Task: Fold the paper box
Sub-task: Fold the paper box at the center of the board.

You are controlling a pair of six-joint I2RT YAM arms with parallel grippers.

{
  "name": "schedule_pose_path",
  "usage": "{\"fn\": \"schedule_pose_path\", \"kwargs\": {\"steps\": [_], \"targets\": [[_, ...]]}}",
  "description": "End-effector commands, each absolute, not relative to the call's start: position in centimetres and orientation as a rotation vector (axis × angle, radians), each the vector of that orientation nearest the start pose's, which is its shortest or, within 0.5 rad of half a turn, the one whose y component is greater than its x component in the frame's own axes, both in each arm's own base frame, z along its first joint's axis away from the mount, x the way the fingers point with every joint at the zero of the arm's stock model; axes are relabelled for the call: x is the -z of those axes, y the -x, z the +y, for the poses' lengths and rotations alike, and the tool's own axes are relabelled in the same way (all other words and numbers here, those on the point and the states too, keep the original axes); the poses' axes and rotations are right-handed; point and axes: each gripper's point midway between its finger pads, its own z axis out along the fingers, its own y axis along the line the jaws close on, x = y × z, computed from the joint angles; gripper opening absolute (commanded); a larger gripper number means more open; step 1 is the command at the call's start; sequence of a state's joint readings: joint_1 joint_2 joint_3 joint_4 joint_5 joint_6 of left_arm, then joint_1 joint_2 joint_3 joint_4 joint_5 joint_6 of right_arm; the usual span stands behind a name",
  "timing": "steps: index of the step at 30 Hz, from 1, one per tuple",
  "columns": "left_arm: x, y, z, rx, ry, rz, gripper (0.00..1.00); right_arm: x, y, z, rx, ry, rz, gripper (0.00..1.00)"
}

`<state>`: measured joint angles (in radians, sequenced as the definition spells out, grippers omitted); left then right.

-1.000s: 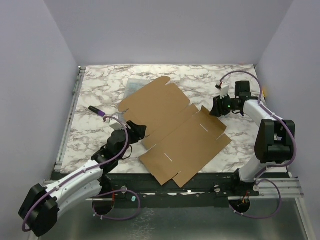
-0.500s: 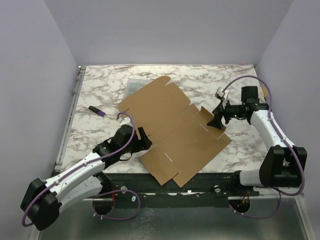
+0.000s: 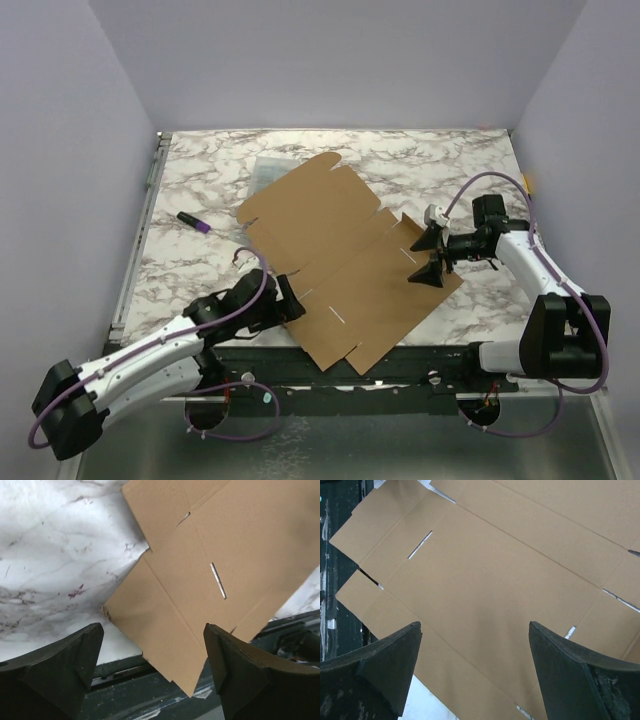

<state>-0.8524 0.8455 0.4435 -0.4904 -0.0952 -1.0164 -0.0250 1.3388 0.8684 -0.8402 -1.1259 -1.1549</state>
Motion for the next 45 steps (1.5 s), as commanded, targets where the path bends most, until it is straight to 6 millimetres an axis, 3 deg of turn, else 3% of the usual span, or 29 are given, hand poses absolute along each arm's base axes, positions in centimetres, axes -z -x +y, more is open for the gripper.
{"fn": "schedule_pose_path", "kwargs": {"steps": [1, 5, 14, 20, 25, 32, 37, 41, 45], "targets": [[-5.7, -12.7, -18.7, 0.824, 0.563, 2.536, 0.83, -13.4, -23.0, 14.3, -0.993, 1.324, 1.638, 0.91], [-5.2, -12.4, -20.2, 1.001, 0.703, 2.501, 0.7, -13.2, -22.2, 14.3, -0.968, 1.398, 1.57, 0.92], [-5.2, -13.1, -20.8, 0.98, 0.72, 2.509, 0.49, -13.3, -22.1, 14.0, -0.917, 1.454, 1.538, 0.93], [-5.6, -13.3, -22.0, 1.056, 0.738, 2.497, 0.16, -13.1, -21.6, 13.7, -0.894, 1.52, 1.514, 0.94], [-7.5, -14.0, -22.8, 1.129, 0.789, 2.447, 0.0, -12.6, -19.8, 13.5, -0.913, 1.619, 1.445, 0.97], [-10.1, -15.2, -23.7, 1.334, 0.982, 2.305, 0.0, -10.3, -16.9, 12.6, -0.922, 1.771, 1.411, 0.97], [-10.9, -16.4, -23.5, 1.349, 1.052, 2.253, 0.0, -9.0, -15.3, 12.3, -0.863, 1.849, 1.352, 1.0], [-11.1, -17.3, -23.4, 1.348, 1.069, 2.249, 0.0, -7.4, -15.3, 11.7, -0.765, 1.907, 1.333, 1.0], [-11.7, -18.2, -23.3, 1.36, 1.071, 2.244, 0.0, -7.0, -16.0, 11.7, -0.683, 1.919, 1.284, 1.0]]}}
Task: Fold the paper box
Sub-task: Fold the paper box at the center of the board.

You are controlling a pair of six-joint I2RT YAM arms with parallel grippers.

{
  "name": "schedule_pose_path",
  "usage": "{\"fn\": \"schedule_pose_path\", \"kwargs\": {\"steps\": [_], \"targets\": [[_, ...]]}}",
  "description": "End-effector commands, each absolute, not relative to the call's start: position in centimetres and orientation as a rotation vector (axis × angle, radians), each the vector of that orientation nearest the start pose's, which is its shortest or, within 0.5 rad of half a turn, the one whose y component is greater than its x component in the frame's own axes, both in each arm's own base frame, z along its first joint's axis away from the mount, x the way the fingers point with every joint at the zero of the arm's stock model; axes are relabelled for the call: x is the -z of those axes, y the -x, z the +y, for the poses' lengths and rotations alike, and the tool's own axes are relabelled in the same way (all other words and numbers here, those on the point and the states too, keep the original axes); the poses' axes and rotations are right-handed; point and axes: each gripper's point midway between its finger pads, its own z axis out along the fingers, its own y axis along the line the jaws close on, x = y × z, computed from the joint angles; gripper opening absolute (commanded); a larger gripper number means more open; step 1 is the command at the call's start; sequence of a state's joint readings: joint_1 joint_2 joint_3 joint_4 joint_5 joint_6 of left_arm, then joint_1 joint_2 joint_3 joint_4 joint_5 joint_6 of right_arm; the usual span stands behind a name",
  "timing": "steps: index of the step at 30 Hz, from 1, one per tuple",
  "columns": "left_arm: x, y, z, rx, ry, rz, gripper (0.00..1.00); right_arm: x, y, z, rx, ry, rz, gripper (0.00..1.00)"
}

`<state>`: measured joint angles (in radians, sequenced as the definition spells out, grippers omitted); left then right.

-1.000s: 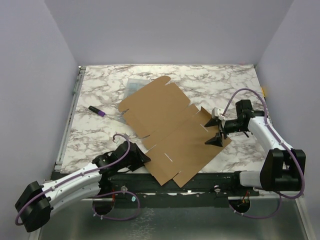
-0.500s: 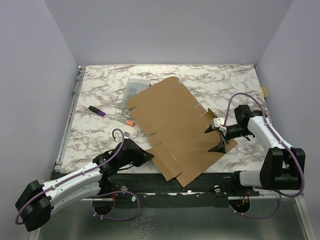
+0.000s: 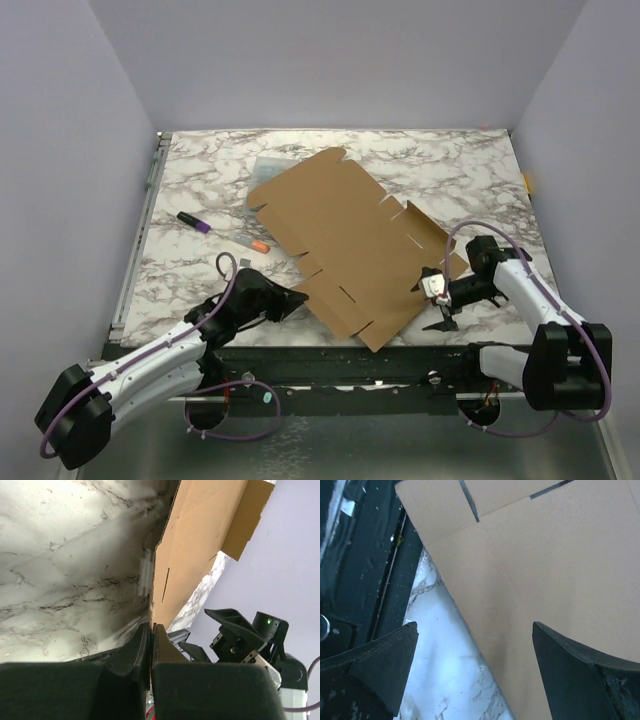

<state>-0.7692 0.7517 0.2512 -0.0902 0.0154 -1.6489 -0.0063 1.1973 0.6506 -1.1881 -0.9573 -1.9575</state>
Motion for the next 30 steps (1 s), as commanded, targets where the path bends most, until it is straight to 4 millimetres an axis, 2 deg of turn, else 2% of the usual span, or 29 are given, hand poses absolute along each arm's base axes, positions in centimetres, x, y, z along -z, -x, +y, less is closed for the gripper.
{"fn": "schedule_pose_path", "kwargs": {"steps": [1, 7, 16, 23, 30], "targets": [[-11.9, -18.5, -23.2, 1.362, 1.075, 2.237, 0.0, -6.9, -16.1, 11.7, -0.666, 1.923, 1.27, 1.0], [-12.3, -18.7, -23.2, 1.38, 1.062, 2.255, 0.0, -5.7, -17.9, 11.5, -0.517, 1.934, 1.208, 1.0], [-12.0, -18.2, -23.2, 1.398, 1.059, 2.274, 0.0, -5.0, -20.2, 11.7, -0.452, 1.92, 1.153, 0.94], [-11.6, -17.8, -23.0, 1.4, 1.061, 2.282, 0.0, -4.4, -19.8, 11.7, -0.469, 1.941, 1.148, 0.84], [-10.0, -17.2, -22.8, 1.354, 1.043, 2.333, 0.0, -4.9, -19.8, 11.6, -0.461, 1.952, 1.137, 0.69]]}}
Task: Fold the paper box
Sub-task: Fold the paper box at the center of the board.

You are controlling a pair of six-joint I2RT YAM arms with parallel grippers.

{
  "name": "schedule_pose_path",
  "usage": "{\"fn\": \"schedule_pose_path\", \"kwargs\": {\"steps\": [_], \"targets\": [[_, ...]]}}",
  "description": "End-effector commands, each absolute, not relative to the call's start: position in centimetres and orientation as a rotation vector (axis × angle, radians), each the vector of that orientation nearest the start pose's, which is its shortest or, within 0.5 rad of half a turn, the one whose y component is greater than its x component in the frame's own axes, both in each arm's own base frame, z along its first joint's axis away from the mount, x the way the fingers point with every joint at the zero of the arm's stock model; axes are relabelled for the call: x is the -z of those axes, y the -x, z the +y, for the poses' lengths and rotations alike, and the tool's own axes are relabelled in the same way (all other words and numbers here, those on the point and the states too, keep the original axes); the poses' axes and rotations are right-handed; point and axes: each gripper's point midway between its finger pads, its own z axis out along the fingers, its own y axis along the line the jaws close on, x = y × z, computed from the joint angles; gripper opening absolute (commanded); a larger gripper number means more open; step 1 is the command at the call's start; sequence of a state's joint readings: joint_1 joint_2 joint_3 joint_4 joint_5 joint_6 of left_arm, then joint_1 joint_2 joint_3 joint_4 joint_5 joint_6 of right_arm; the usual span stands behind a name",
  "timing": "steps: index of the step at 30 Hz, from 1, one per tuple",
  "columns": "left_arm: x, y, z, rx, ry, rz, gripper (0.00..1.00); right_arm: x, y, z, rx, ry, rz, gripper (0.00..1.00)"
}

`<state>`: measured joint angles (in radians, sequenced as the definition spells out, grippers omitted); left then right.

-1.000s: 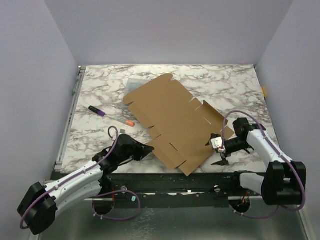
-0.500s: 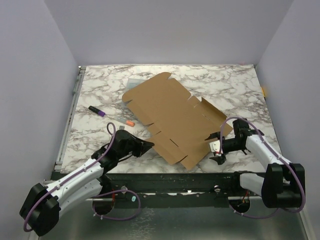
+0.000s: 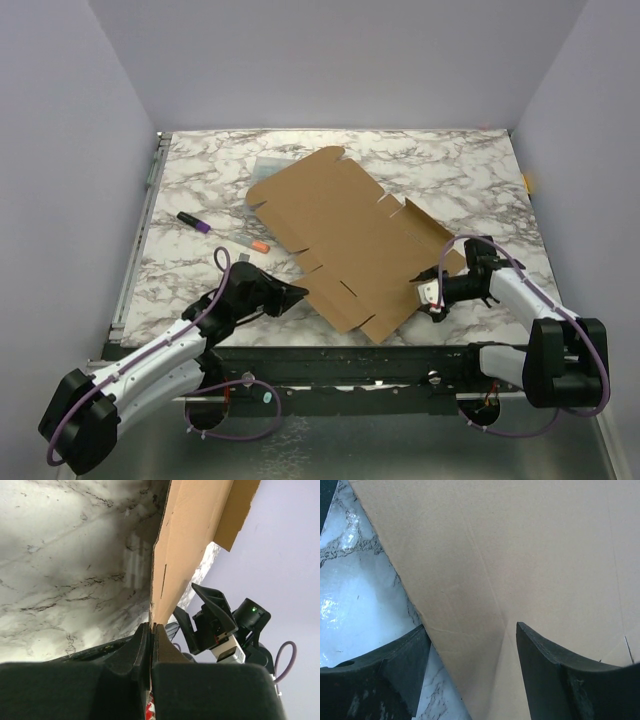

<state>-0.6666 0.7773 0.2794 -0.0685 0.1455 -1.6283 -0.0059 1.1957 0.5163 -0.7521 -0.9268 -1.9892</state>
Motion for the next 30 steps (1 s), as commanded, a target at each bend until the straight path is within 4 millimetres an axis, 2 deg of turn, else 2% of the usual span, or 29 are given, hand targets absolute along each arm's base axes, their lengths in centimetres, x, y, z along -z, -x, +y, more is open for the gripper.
{"fn": "schedule_pose_path", "kwargs": {"steps": [1, 8, 15, 20, 23, 30], "targets": [[-9.6, -17.0, -22.7, 1.345, 1.037, 2.344, 0.0, -5.0, -19.8, 11.6, -0.467, 1.954, 1.139, 0.67], [-8.0, -16.3, -22.5, 1.301, 0.998, 2.401, 0.0, -5.0, -20.0, 11.4, -0.507, 1.974, 1.164, 0.47], [-6.7, -15.4, -22.4, 1.261, 0.912, 2.477, 0.0, -6.1, -21.0, 11.8, -0.516, 1.936, 1.164, 0.35], [-5.6, -14.8, -22.5, 1.219, 0.828, 2.544, 0.0, -8.4, -21.9, 12.6, -0.518, 1.874, 1.125, 0.32], [-5.2, -14.6, -22.5, 1.197, 0.787, 2.576, 0.0, -8.9, -22.2, 13.0, -0.513, 1.865, 1.105, 0.34], [-5.0, -14.6, -22.8, 1.176, 0.714, 2.609, 0.0, -6.9, -21.2, 13.8, -0.622, 1.915, 1.127, 0.34]]}}
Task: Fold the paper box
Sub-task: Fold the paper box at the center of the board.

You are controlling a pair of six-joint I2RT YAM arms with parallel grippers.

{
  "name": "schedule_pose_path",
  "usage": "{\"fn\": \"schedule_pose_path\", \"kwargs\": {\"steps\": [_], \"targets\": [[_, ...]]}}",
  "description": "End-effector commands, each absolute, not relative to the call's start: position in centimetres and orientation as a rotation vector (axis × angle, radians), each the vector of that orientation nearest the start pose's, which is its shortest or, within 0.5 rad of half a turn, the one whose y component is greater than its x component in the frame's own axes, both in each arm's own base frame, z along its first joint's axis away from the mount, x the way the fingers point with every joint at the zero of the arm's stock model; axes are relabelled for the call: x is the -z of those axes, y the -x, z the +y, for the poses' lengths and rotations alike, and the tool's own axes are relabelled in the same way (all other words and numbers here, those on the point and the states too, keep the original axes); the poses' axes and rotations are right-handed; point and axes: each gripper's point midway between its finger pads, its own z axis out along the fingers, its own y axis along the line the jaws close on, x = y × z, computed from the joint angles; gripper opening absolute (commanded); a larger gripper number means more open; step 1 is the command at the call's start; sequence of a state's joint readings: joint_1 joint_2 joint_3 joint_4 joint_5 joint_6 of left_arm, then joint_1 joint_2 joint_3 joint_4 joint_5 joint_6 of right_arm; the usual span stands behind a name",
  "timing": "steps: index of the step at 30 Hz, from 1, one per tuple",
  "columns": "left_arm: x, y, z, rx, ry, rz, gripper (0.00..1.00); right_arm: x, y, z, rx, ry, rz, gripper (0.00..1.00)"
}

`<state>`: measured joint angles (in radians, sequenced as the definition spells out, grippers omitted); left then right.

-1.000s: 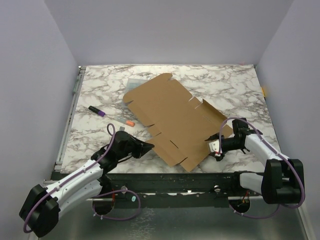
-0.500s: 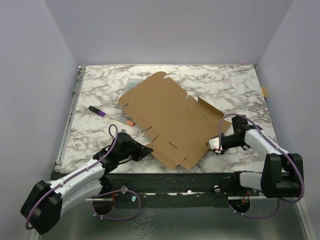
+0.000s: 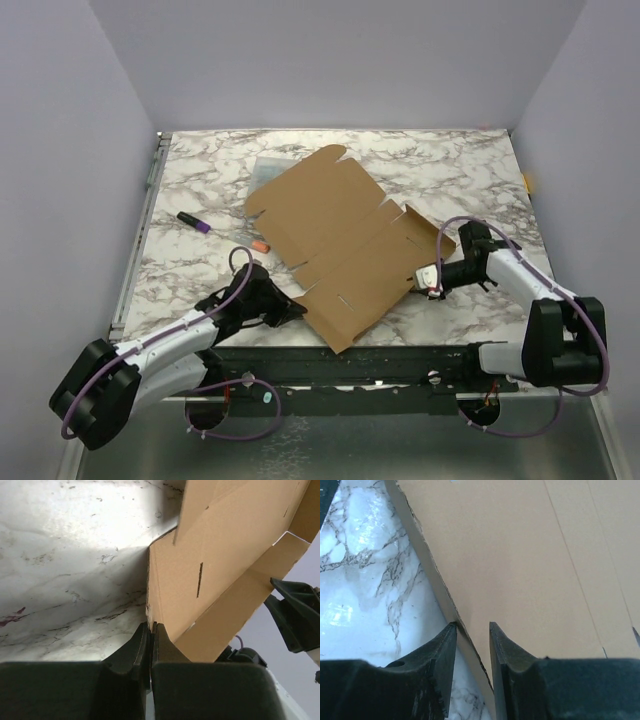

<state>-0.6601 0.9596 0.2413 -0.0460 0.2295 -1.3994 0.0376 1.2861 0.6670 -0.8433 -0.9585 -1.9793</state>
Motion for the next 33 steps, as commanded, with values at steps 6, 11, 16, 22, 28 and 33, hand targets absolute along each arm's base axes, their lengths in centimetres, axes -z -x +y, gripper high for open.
{"fn": "schedule_pose_path", "kwargs": {"steps": [6, 11, 16, 22, 28, 33], "targets": [[-5.0, -14.6, -22.8, 1.169, 0.678, 2.614, 0.0, -6.6, -21.4, 14.4, -0.691, 1.898, 1.17, 0.31], [-4.9, -14.9, -22.6, 1.108, 0.594, 2.629, 0.0, -6.0, -21.1, 14.5, -0.752, 1.904, 1.22, 0.3], [-6.3, -15.8, -21.2, 0.947, 0.457, 2.618, 0.27, -5.1, -20.8, 14.2, -0.797, 1.895, 1.302, 0.26], [-10.2, -16.3, -18.4, 0.736, 0.201, 2.568, 0.66, -4.2, -20.4, 13.9, -0.835, 1.884, 1.383, 0.21], [-16.3, -17.1, -19.7, 0.813, -0.112, 2.411, 0.87, -4.6, -20.6, 14.2, -0.878, 1.851, 1.402, 0.2], [-19.0, -18.0, -23.8, 0.902, -0.406, 2.267, 0.9, -5.0, -21.0, 14.5, -0.911, 1.817, 1.429, 0.2]]}}
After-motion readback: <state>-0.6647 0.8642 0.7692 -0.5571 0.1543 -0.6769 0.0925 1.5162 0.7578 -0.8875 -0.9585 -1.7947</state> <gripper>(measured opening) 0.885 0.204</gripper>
